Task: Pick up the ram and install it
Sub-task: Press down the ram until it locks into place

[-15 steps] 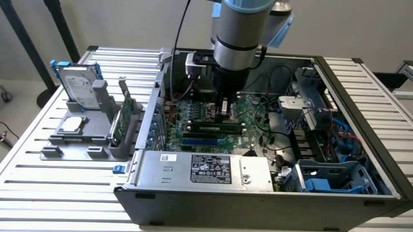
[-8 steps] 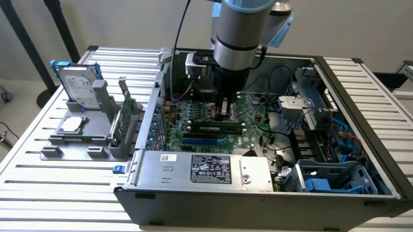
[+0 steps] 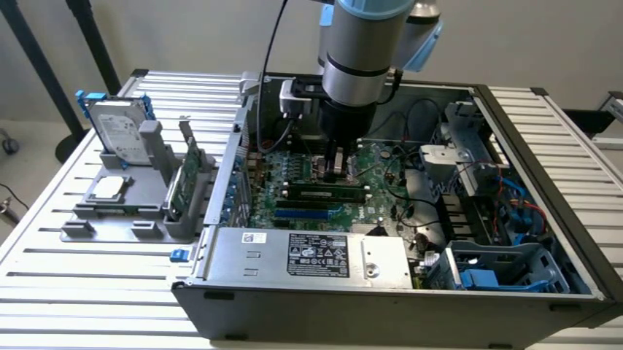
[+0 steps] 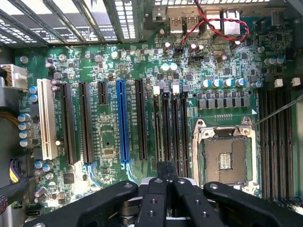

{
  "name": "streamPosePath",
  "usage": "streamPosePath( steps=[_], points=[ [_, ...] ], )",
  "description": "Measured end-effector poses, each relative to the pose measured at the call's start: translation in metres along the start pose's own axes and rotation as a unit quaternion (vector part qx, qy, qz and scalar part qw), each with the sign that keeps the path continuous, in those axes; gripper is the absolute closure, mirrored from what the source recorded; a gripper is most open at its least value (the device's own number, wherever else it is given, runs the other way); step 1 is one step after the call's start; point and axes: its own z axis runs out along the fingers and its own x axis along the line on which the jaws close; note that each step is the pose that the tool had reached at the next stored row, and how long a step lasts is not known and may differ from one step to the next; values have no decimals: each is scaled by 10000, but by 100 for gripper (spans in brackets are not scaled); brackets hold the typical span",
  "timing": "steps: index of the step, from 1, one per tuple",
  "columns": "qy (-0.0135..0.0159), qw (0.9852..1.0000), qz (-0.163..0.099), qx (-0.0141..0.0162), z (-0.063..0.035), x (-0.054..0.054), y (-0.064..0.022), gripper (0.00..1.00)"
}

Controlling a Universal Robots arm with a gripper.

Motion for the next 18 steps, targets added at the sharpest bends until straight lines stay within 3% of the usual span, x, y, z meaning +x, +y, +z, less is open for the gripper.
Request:
streamPosePath(
  steps=[6,11,18],
  points=[
    [-1,10000,-1,5,0,0,1,89],
    [-5,9999,-47,93,14,2,14,89],
    [-6,9999,-85,115,99,7,25,89]
  ],
)
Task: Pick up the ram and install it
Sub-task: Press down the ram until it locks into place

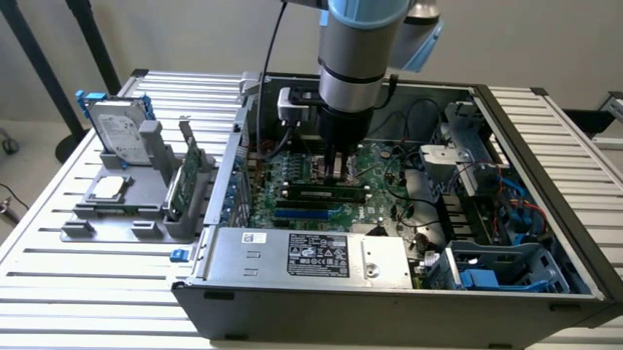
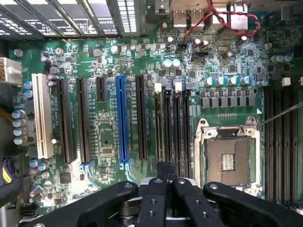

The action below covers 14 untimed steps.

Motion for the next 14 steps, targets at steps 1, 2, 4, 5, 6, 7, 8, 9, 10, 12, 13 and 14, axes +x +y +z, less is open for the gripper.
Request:
streamPosePath(
  steps=[1,2,4,5,6,7,8,9,10,12,13,14],
  points=[
    [0,10000,-8,1,13,1,1,89],
    [0,10000,-18,1,26,2,1,89],
    [1,10000,-40,0,46,3,1,89],
    [1,10000,-52,0,52,3,1,89],
    [2,10000,-63,-1,57,3,0,89],
    [2,10000,-74,-2,62,3,0,89],
    [2,10000,-85,-2,67,4,0,89],
    [2,10000,-95,-3,73,4,0,89],
    [3,9999,-104,-3,78,4,0,89],
    [4,9999,-122,-4,87,5,0,89],
    [4,9999,-130,-5,92,5,0,89],
    [5,9999,-138,-6,96,6,0,89]
  ],
)
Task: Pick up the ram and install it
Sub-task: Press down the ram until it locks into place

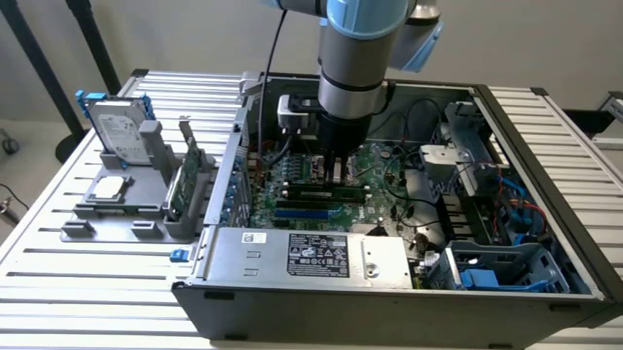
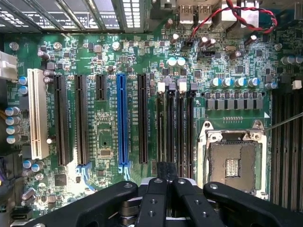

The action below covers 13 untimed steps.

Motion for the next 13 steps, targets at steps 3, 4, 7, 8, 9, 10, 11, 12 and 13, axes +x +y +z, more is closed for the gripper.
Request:
streamPosePath(
  steps=[3,4,7,8,9,10,11,12,13],
  points=[
    [2,10000,-22,-2,12,1,0,89],
    [3,10000,-28,-2,17,1,0,89],
    [0,10000,-47,-1,30,1,-2,89],
    [2,10000,-53,-3,33,2,-2,89],
    [1,10000,-57,-4,36,2,-1,89],
    [2,10000,-62,-4,37,2,-1,89],
    [3,10000,-67,-4,37,2,-1,89],
    [3,10000,-71,-4,38,2,-1,89],
    [2,10000,-74,-4,38,2,-1,89]
  ],
)
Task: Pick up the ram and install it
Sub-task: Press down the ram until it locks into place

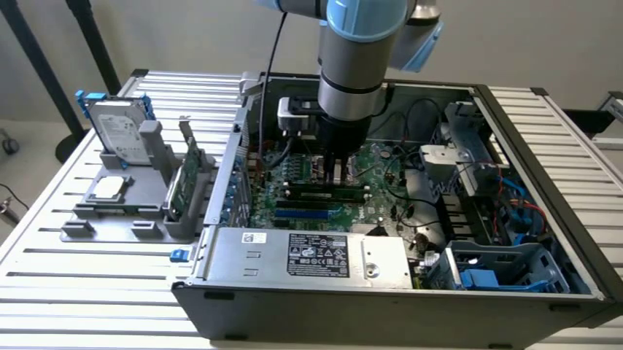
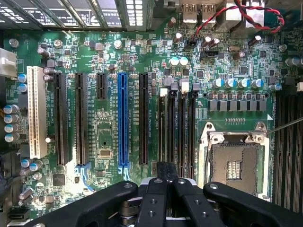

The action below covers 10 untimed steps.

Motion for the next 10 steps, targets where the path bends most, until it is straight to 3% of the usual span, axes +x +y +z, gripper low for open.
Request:
streamPosePath(
  steps=[2,6,10],
  points=[
    [-10,10000,-5,3,-27,-4,0,89],
    [0,10000,-20,-1,-132,-7,4,89],
    [-1,10000,-28,-1,-149,-8,5,89]
  ],
)
